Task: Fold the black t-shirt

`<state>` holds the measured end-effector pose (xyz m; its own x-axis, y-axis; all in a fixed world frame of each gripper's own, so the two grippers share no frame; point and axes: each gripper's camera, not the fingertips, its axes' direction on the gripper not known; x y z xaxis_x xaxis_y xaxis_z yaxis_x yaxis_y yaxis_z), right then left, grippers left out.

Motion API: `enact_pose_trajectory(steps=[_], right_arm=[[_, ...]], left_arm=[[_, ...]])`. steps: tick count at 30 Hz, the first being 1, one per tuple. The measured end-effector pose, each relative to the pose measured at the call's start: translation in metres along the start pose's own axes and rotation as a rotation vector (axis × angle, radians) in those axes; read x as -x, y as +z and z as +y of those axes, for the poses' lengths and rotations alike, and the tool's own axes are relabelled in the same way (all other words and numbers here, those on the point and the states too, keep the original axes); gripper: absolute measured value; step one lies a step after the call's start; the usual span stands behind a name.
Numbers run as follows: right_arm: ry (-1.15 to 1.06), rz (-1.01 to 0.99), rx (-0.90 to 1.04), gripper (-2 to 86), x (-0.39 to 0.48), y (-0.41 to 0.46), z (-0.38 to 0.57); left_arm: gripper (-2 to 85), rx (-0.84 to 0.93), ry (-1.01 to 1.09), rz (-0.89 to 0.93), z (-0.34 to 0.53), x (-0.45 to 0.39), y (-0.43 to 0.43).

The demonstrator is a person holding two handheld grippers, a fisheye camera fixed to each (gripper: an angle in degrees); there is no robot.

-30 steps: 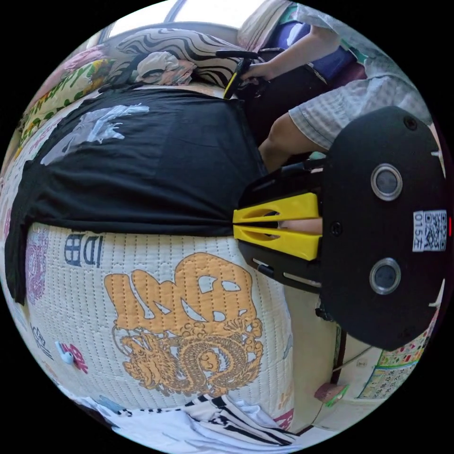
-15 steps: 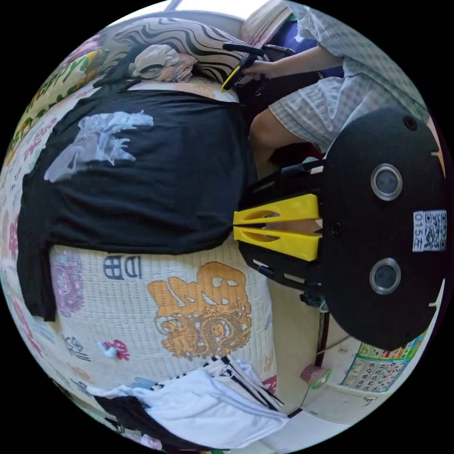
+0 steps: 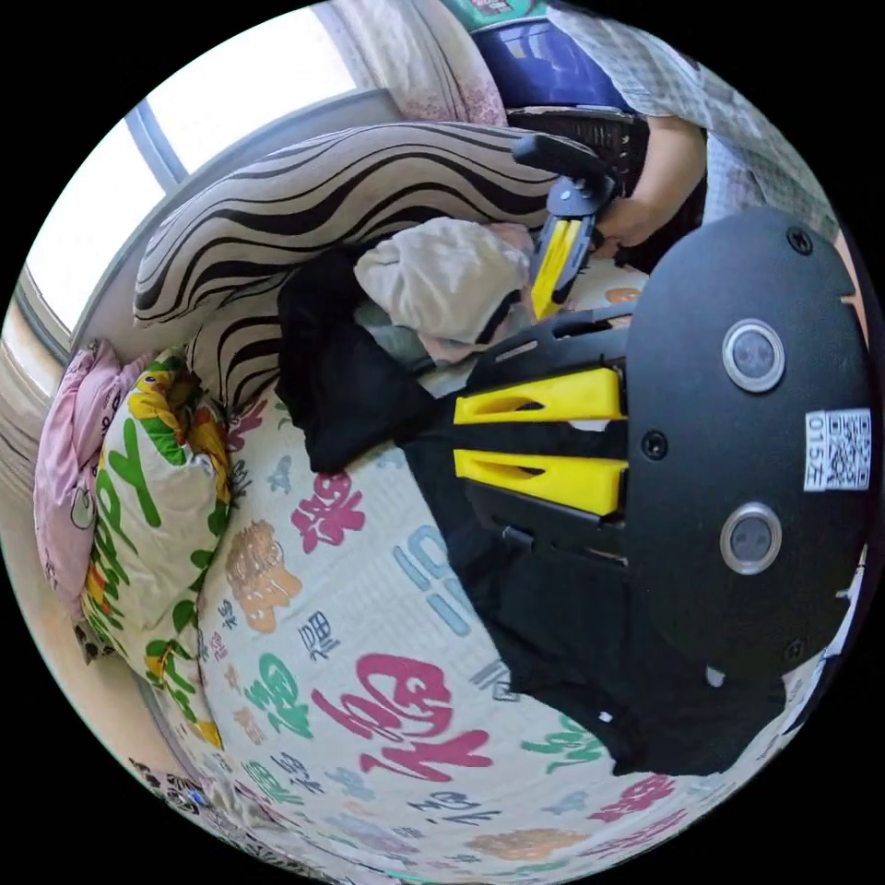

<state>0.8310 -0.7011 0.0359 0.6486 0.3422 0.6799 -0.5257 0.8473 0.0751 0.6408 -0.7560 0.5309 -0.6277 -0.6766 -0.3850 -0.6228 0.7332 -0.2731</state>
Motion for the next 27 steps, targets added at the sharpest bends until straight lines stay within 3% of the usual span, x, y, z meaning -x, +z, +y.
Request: enact_pose_trajectory(steps=[6,13,20,27], right_arm=[[0.130,-0.022,0.020,1.7,-0.036,0.019,-0.020],[0.136,-0.007,0.114,0.5,-0.055,0.041,-0.034],[0.020,-0.052,0.036,-0.9,-0.046,0.005,-0.034],[-0.341,-0.203,0.031,-0.9,0.036,-0.014,-0.032]], left_arm=[[8.2,0.189,0.045,-0.005,-0.100,-0.007,0.081],[6.0,0.318,0.047,0.013,-0.138,0.001,0.138],[-0.5,0.106,0.050,0.132,-0.128,0.037,0.080],[-0.9,-0.066,-0.146,0.091,-0.031,0.118,-0.009]])
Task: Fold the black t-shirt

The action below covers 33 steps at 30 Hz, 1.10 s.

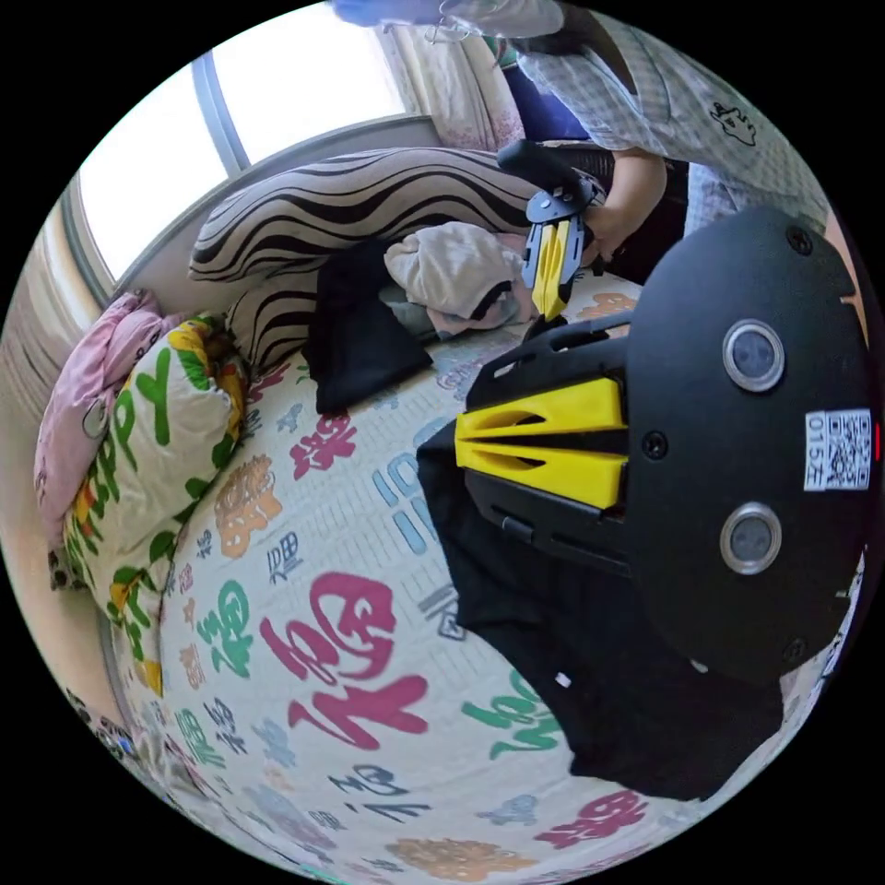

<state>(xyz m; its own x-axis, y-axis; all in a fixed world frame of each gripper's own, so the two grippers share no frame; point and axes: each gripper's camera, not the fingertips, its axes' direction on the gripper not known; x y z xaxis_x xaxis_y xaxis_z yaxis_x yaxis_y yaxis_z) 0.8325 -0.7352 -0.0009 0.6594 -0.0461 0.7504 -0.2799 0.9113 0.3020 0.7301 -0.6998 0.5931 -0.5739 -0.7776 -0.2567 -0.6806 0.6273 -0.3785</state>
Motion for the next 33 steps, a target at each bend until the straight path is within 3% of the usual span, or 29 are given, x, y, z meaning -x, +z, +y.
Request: enact_pose_trajectory(steps=[6,14,19,23,27,33], right_arm=[[-0.161,-0.062,0.137,-0.8,0.062,0.060,-0.010],[-0.262,-0.038,0.231,-0.1,0.108,0.107,-0.011],[-0.222,0.053,0.205,1.2,0.121,0.093,-0.018],[-0.152,0.199,0.133,2.1,0.101,0.081,-0.025],[-0.127,0.194,0.171,0.1,0.084,0.108,-0.038],[-0.189,0.254,0.258,-0.9,0.089,0.153,-0.034]], left_arm=[[-0.9,-0.121,-0.259,-0.027,0.074,0.071,-0.027],[-0.4,-0.202,-0.353,0.016,0.119,0.111,-0.036],[3.3,-0.173,-0.341,-0.092,0.126,0.112,-0.057],[6.1,-0.177,-0.184,-0.085,0.103,0.089,-0.068],[2.6,-0.107,-0.084,0.053,0.064,0.070,-0.035],[-0.6,0.011,-0.135,-0.021,0.042,0.070,0.008]])
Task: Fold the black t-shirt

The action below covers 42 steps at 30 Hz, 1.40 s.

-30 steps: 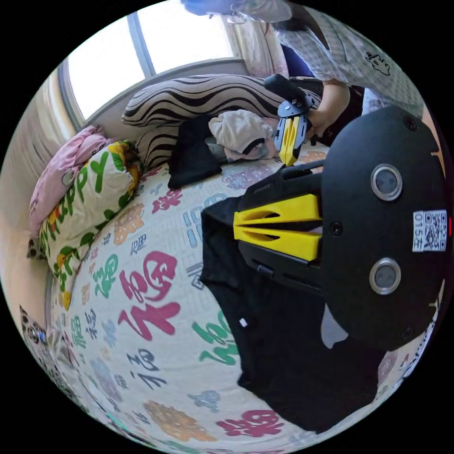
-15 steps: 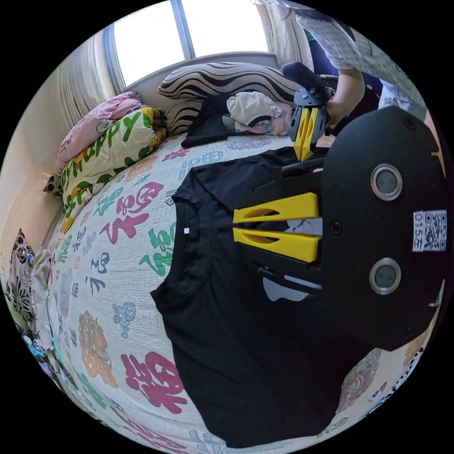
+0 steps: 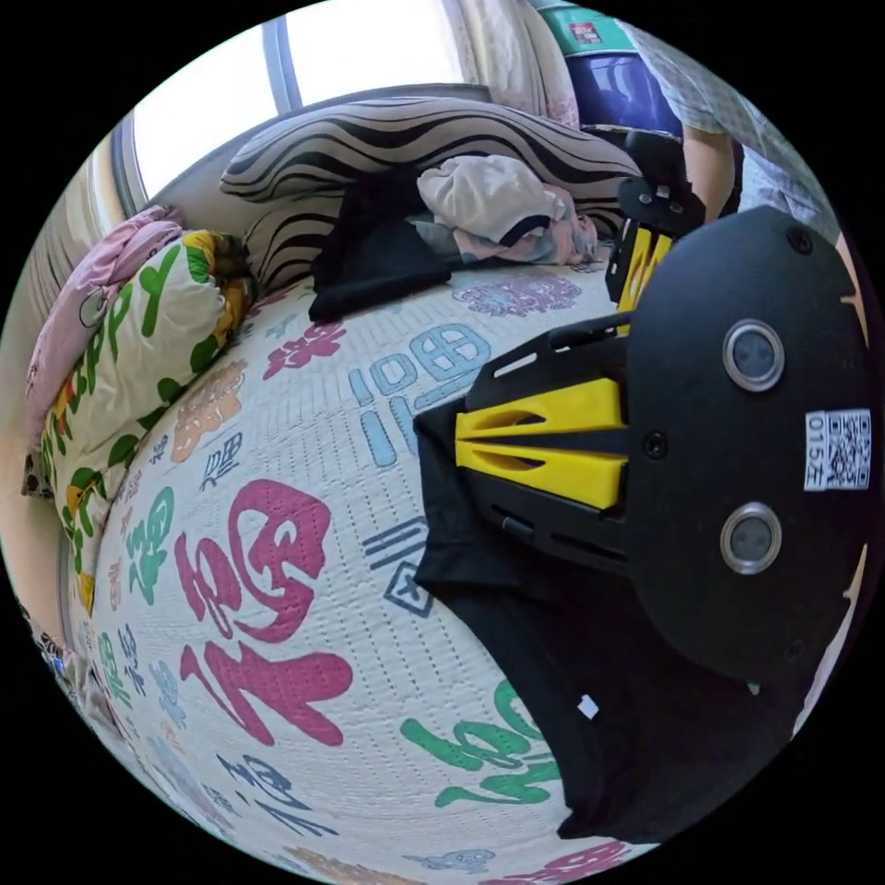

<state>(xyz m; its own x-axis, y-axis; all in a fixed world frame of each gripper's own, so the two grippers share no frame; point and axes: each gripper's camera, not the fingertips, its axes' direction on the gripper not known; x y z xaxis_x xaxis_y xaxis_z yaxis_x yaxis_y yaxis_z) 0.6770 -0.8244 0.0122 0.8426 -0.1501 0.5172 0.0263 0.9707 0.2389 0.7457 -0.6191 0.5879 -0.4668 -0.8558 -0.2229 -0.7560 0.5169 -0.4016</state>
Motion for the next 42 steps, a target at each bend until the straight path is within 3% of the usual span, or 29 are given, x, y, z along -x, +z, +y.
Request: enact_pose_trajectory(steps=[5,6,10,15,20,23,26,32,37,42], right_arm=[[0.062,-0.058,-0.037,-0.7,-0.002,-0.004,-0.001],[0.122,-0.143,-0.059,-0.6,-0.004,-0.011,0.002],[0.000,-0.465,-0.071,0.3,0.026,-0.024,0.024],[0.029,-0.442,0.053,2.4,0.068,0.006,0.024],[0.070,-0.407,0.086,2.4,0.086,0.024,0.006],[0.048,-0.339,0.112,0.9,0.089,0.023,0.005],[0.045,-0.293,0.166,0.1,0.091,0.026,0.008],[0.056,-0.254,0.331,-0.7,0.111,0.042,0.018],[0.014,-0.287,0.451,-1.0,0.152,0.061,0.008],[-0.042,-0.167,0.577,-1.0,0.183,0.093,0.000]], left_arm=[[0.2,-0.028,0.026,-0.011,0.025,-0.002,-0.019],[1.3,-0.051,0.060,0.026,0.038,-0.005,-0.032],[6.4,-0.018,0.138,0.108,0.099,-0.013,-0.072],[7.4,0.215,0.259,0.016,0.212,-0.033,-0.083],[5.1,0.286,0.316,-0.059,0.248,-0.042,-0.065],[0.5,0.223,0.306,-0.088,0.263,-0.037,-0.076],[-0.5,0.155,0.258,-0.020,0.287,-0.029,-0.103],[-0.8,0.019,0.092,-0.049,0.391,-0.013,-0.194],[-0.9,0.033,-0.223,-0.107,0.504,0.016,-0.252],[-0.9,0.139,-0.492,-0.200,0.619,0.044,-0.277]])
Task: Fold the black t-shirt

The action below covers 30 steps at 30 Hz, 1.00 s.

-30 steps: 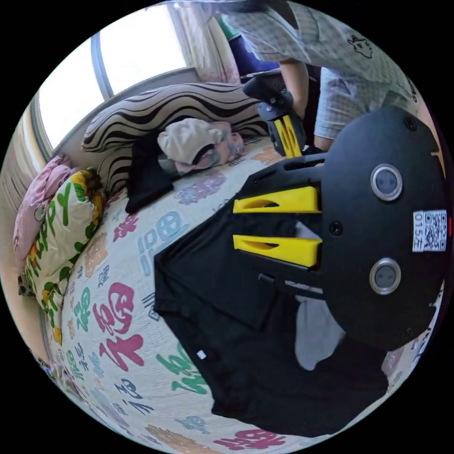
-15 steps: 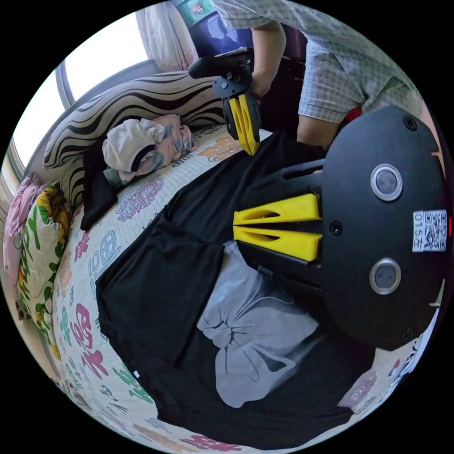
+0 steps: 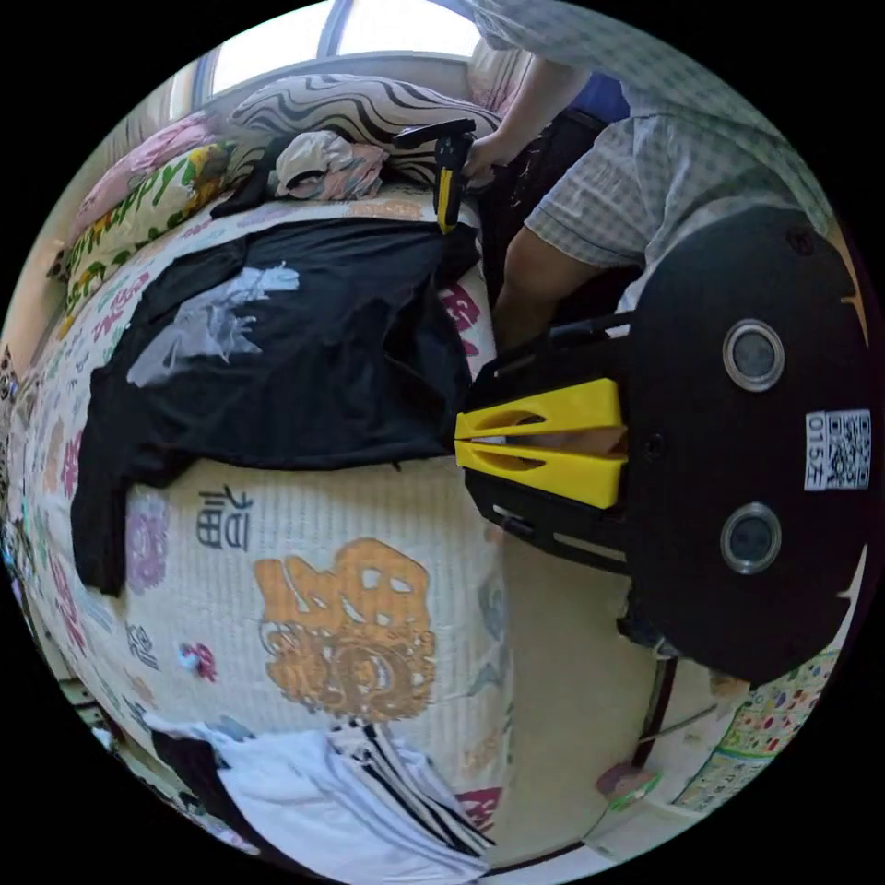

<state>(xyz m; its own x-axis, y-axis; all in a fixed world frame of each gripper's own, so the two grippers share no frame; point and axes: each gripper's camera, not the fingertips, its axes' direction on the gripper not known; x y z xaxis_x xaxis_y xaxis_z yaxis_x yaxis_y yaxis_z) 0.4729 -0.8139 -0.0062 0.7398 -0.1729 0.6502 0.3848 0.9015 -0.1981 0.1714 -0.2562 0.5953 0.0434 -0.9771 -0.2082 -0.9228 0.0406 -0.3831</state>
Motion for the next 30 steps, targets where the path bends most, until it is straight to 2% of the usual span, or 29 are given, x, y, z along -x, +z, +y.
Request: enact_pose_trajectory(steps=[7,10,12,13,16,18,21,26,30], right_arm=[[0.028,-0.013,0.102,-1.0,0.018,-0.003,-0.051],[0.075,0.012,0.181,-1.0,0.023,-0.010,-0.067],[0.059,0.029,0.133,-1.0,0.032,-0.035,-0.081],[-0.003,0.030,0.054,-0.9,0.045,-0.060,-0.097],[-0.187,0.073,-0.142,-0.7,0.084,-0.127,-0.163],[-0.300,0.083,-0.258,-0.4,0.112,-0.161,-0.216],[-0.452,0.039,-0.409,1.1,0.163,-0.205,-0.317],[-0.578,-0.088,-0.423,4.9,0.247,-0.242,-0.472],[-0.586,0.052,-0.363,5.9,0.309,-0.240,-0.569]], left_arm=[[-0.8,0.050,-0.129,-0.060,0.044,0.059,0.009],[-0.7,0.145,-0.139,-0.123,0.056,0.077,0.008],[-0.4,0.142,-0.153,-0.109,0.070,0.094,-0.008],[-0.3,0.121,-0.172,-0.100,0.072,0.100,-0.016],[2.3,-0.106,-0.224,-0.035,0.067,0.122,-0.070],[6.1,-0.307,-0.210,0.024,0.039,0.133,-0.107],[8.0,-0.509,-0.198,0.155,-0.011,0.149,-0.132],[8.4,-0.632,-0.242,0.235,-0.080,0.177,-0.143],[10.2,-0.599,-0.140,0.215,-0.115,0.191,-0.155]])
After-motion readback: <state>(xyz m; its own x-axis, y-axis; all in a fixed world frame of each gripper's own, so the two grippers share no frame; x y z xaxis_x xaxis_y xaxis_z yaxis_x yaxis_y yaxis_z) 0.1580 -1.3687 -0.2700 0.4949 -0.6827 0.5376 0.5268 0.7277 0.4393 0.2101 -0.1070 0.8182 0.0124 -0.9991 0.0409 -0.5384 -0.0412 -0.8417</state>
